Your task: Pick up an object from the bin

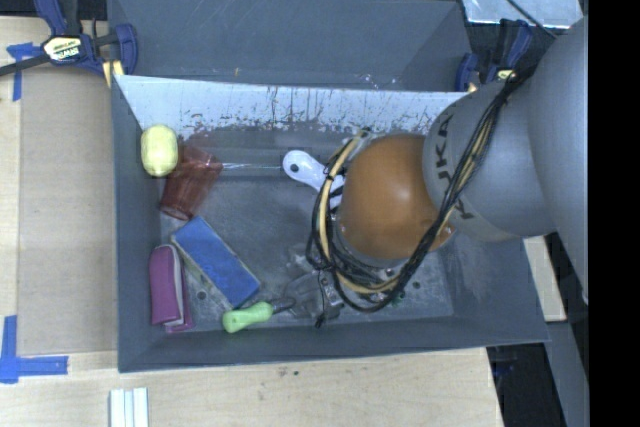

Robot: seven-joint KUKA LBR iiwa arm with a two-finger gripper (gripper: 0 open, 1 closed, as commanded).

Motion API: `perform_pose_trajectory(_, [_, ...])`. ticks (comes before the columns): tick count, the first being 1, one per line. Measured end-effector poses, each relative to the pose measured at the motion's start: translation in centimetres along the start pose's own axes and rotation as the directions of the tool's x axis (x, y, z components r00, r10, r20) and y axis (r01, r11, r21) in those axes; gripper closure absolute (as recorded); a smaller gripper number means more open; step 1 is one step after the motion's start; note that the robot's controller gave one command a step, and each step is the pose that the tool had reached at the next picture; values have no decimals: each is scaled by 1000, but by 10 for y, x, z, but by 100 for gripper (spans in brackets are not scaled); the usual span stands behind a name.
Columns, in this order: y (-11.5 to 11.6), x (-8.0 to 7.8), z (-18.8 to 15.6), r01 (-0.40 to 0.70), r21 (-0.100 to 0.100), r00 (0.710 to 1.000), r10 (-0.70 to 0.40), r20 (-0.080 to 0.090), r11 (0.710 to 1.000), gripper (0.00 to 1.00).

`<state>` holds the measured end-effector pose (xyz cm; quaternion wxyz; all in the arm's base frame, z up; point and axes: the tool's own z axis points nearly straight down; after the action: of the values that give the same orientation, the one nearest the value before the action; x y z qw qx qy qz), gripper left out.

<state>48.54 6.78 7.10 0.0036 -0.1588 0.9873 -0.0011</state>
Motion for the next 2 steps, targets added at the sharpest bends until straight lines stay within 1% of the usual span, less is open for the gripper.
perform_pose_trajectory(1, [0,0,0,0,0,1000,0,0,1000,100])
perform_pose_trajectory(2, [0,0,-11,0,0,1000,0,0,1000,100])
